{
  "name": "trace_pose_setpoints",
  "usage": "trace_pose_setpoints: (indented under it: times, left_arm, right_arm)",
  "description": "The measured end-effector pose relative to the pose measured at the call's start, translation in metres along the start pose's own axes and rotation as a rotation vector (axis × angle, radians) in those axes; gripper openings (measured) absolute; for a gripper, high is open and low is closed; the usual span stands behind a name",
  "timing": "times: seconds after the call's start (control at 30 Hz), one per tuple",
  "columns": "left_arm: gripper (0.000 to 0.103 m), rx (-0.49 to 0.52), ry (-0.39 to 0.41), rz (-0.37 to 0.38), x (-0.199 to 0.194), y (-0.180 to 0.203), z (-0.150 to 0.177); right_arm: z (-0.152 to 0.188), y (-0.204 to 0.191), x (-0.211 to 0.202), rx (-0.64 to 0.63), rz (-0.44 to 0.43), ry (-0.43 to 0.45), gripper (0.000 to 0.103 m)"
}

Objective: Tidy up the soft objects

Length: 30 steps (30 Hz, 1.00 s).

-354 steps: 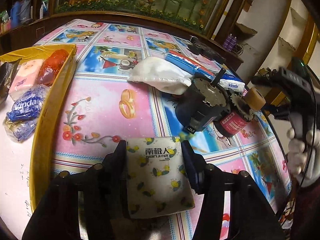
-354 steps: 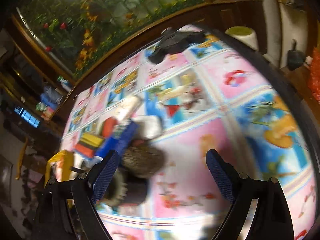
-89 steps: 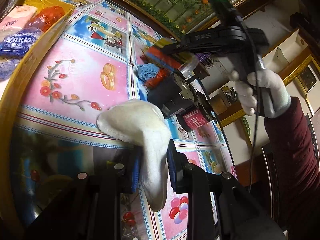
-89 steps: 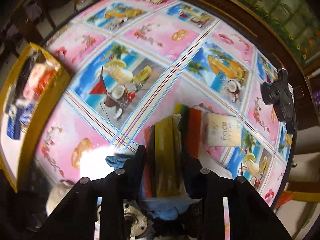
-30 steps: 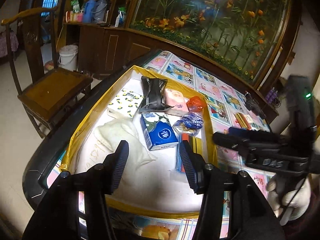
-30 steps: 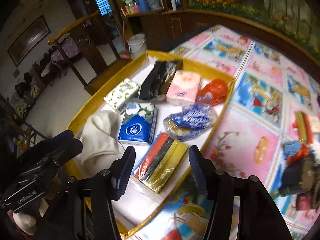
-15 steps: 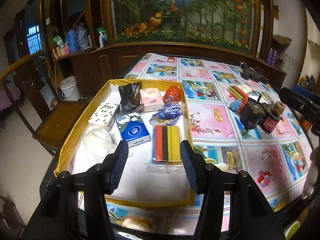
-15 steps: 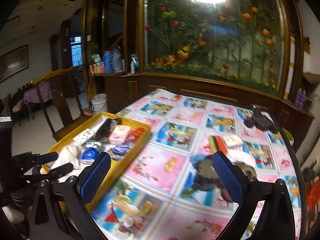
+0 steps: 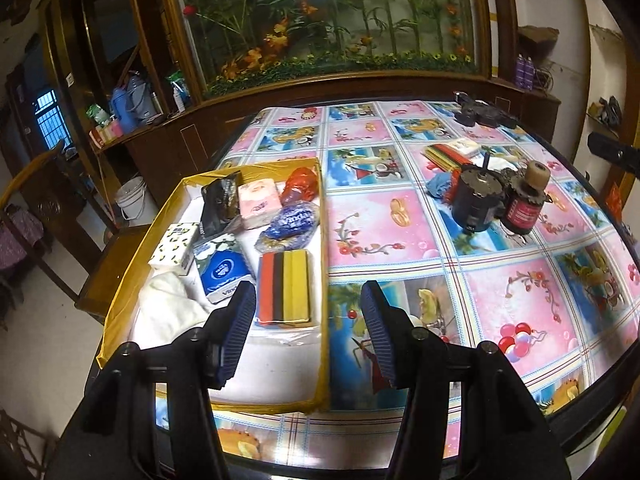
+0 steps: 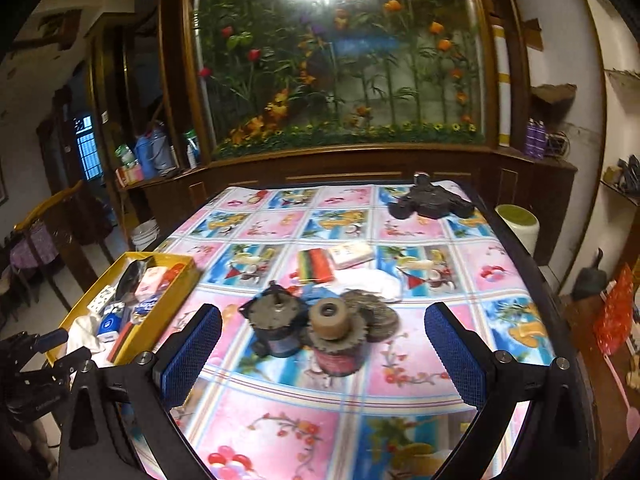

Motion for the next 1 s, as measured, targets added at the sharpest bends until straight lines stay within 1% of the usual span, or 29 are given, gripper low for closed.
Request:
trace_pose_setpoints:
  times: [0.1,0.27,0.47,0.83,0.93,1.0]
  left_arm:
    - [0.053,0.017,-0.010,-0.004,0.003,0.007,0.002]
    - [0.053,0.036,-0.022,-0.006,0.007,0.015,0.004]
    - [0.053,0.051,-0.042,-0.009,0.014,0.022,0.007]
    - [0.053,0.074,-0.106,-0.013,0.041,0.034,0.014]
    - [0.053,0.074,-0.139,0.004,0.051,0.039,0.015]
    - [0.053,0.063,-0.169,0.033,0.057,0.041,0.014]
  right_arm:
    - [0.003,0.011,-0.002,0.018,0.011,-0.009,0.102]
    - [0.007,0.020,0.000,0.030,0.013,-0.022,0.102]
    - [0.009,0.034,0.012,0.040,0.011,-0.028,0.102]
    - [0.007,0.056,0.040,0.072,0.010,-0.059,0.102]
    - [0.002,0.063,0.053,0.082,0.010,-0.067,0.102]
    - [-0.001,0.068,0.061,0.088,0.013,-0.070,0.102]
Point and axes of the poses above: each gripper's, at about its wrist camera, not at the fingertips, and x roughly the way its jaws point, y to its right, z to its underside, the point moved 3 cm from there along x, roughly the way its jaws point, and after that the axes turned 15 degrees about -x, right-handed, at the moved point
